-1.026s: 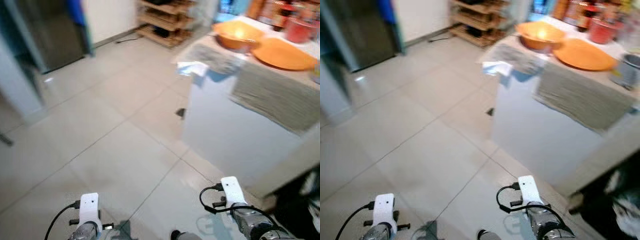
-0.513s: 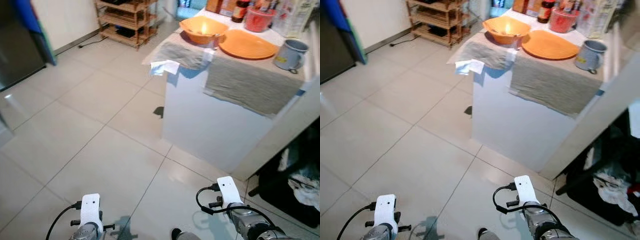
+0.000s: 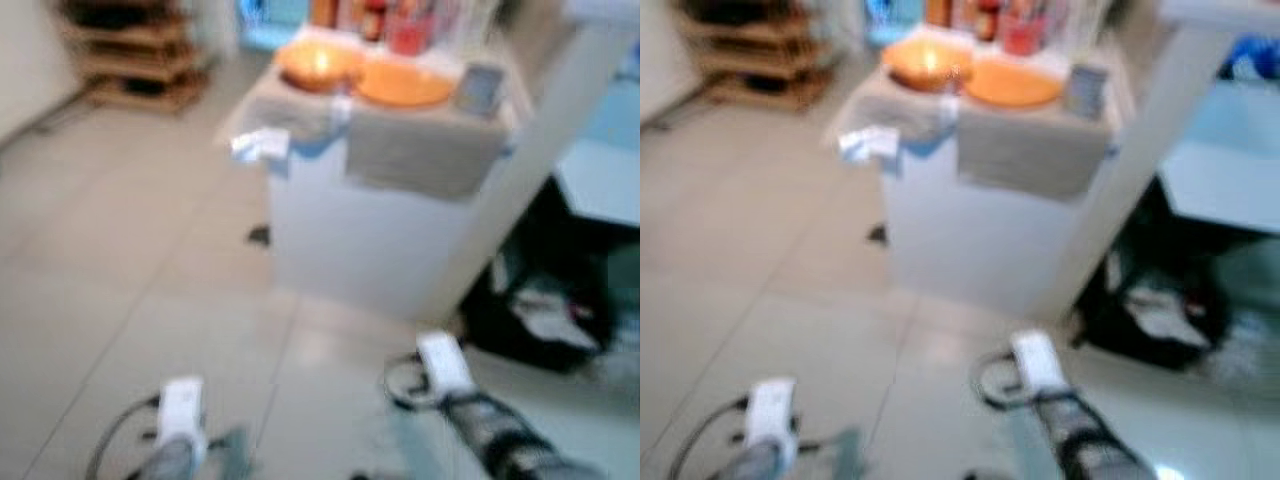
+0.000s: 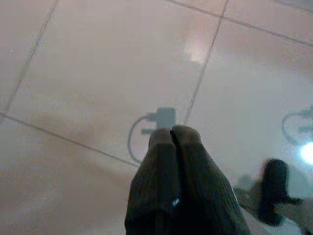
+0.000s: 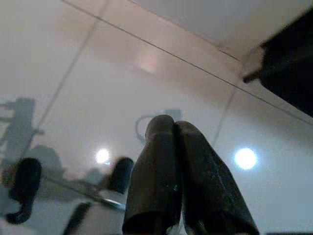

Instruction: Setting the table

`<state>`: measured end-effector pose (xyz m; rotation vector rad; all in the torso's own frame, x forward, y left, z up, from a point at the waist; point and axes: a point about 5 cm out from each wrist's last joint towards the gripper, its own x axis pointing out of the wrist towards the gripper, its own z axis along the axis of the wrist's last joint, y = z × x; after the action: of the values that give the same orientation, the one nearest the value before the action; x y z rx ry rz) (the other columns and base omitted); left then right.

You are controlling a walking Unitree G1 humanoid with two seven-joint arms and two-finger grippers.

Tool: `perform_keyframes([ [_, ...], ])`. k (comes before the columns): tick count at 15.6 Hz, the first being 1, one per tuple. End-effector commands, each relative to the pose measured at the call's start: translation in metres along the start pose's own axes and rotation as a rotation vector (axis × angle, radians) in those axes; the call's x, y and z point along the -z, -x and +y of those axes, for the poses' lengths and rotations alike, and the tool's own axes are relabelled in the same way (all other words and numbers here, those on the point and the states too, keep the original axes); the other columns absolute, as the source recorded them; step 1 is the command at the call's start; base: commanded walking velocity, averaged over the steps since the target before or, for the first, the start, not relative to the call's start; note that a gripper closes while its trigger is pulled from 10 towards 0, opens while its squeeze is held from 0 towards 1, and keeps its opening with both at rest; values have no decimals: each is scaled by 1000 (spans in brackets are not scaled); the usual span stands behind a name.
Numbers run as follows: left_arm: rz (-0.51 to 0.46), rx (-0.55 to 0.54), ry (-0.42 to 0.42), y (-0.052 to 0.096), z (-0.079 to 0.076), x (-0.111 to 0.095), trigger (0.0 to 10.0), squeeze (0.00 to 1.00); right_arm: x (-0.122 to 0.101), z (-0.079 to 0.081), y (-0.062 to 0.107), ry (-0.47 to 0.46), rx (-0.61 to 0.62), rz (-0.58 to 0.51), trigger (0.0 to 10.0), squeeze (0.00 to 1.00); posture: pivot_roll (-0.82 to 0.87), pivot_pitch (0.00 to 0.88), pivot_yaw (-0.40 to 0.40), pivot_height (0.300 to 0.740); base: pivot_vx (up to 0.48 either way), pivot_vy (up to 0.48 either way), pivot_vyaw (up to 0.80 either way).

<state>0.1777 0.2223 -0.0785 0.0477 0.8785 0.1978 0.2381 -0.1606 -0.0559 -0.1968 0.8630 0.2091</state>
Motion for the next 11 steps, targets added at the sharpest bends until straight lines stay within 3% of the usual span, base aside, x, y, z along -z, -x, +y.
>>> perform_keyframes([
  [1,-40,-13,-21,-1,-3,-7,10000,0,-8,-7,0,23,6,-38,10000,0,2,25,-1,740,0,0,0],
  [2,-103,-41,-44,-2,-2,-18,10000,0,-22,-7,0,15,-15,-110,10000,0,3,28,-2,740,0,0,0],
  [3,-307,-91,-60,0,4,-50,10000,0,-69,-13,4,-67,-63,-352,10000,0,-6,43,-1,740,0,0,0],
  [4,-486,-96,-79,6,5,-77,10000,0,-89,-15,10,-84,-103,-487,10000,0,-12,50,-1,740,0,0,0],
  [5,-603,-66,-81,14,1,-92,10000,0,-93,-12,13,-47,-133,-541,10000,0,-6,56,-6,740,0,0,0],
  [7,-714,39,-88,31,-16,-101,10000,0,-89,-3,18,3,-183,-594,10000,0,0,74,-12,740,0,0,0],
  [8,-784,153,-51,54,-34,-101,10000,0,-87,1,27,21,-202,-670,10000,0,-5,83,-12,740,0,0,0],
  [11,-787,211,3,76,-45,-91,10000,0,-89,-3,40,15,-183,-756,10000,0,-13,96,-15,740,0,0,0],
])
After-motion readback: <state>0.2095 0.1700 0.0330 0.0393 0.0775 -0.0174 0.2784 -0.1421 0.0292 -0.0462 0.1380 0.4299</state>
